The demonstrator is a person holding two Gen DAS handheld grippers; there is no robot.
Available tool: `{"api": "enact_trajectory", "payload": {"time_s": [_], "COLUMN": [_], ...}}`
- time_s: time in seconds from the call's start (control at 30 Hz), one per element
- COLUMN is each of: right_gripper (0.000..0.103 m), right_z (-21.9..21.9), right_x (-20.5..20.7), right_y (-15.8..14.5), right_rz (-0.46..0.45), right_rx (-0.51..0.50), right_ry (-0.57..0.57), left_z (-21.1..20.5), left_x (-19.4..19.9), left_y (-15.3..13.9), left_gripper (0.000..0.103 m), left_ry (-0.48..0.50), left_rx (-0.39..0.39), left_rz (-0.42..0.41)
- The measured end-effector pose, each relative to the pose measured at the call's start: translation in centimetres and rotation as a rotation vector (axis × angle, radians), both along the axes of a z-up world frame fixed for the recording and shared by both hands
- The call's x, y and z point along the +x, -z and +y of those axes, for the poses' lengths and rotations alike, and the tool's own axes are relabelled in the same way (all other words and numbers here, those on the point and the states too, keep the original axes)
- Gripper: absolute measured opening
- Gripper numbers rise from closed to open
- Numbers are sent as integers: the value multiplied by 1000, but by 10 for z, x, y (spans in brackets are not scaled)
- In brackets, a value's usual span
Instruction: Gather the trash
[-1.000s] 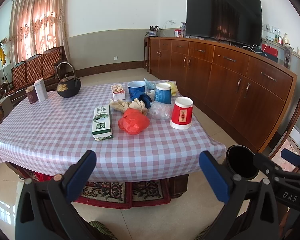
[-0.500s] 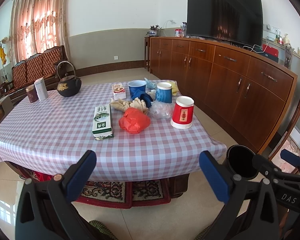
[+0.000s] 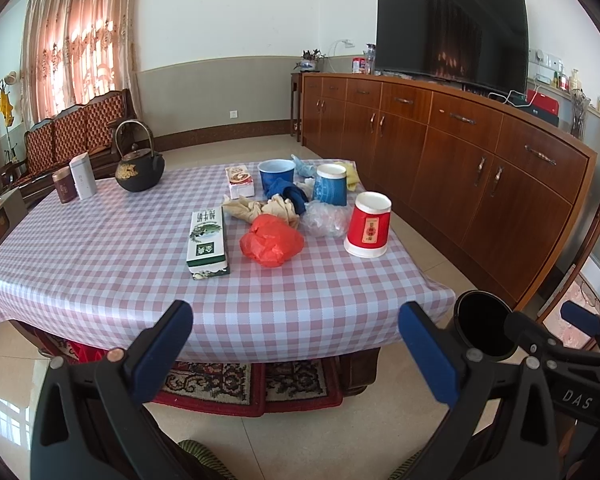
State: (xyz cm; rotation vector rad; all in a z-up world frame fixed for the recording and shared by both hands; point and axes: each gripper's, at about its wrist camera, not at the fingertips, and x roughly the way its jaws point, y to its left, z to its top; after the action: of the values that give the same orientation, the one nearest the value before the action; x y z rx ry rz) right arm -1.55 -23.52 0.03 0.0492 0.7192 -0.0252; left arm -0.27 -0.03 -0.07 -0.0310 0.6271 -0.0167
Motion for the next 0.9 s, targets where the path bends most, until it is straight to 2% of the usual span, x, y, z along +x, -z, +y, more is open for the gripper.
{"api": "enact_trajectory", "payload": {"time_s": [0.57, 0.9], "right_gripper": [103, 103], "right_z": [13, 29], "right_x": [20, 51], "right_y": [8, 21], "right_rz": [23, 47], "right_rx": [-5, -4], "right_ry": [-39, -74], "left_z": [22, 46], "left_x": [15, 42], "left_y": [8, 21], "left_gripper": [103, 103], "left_ry": [-45, -102], "left_rx": [-6, -17], "left_rz": [20, 45]}}
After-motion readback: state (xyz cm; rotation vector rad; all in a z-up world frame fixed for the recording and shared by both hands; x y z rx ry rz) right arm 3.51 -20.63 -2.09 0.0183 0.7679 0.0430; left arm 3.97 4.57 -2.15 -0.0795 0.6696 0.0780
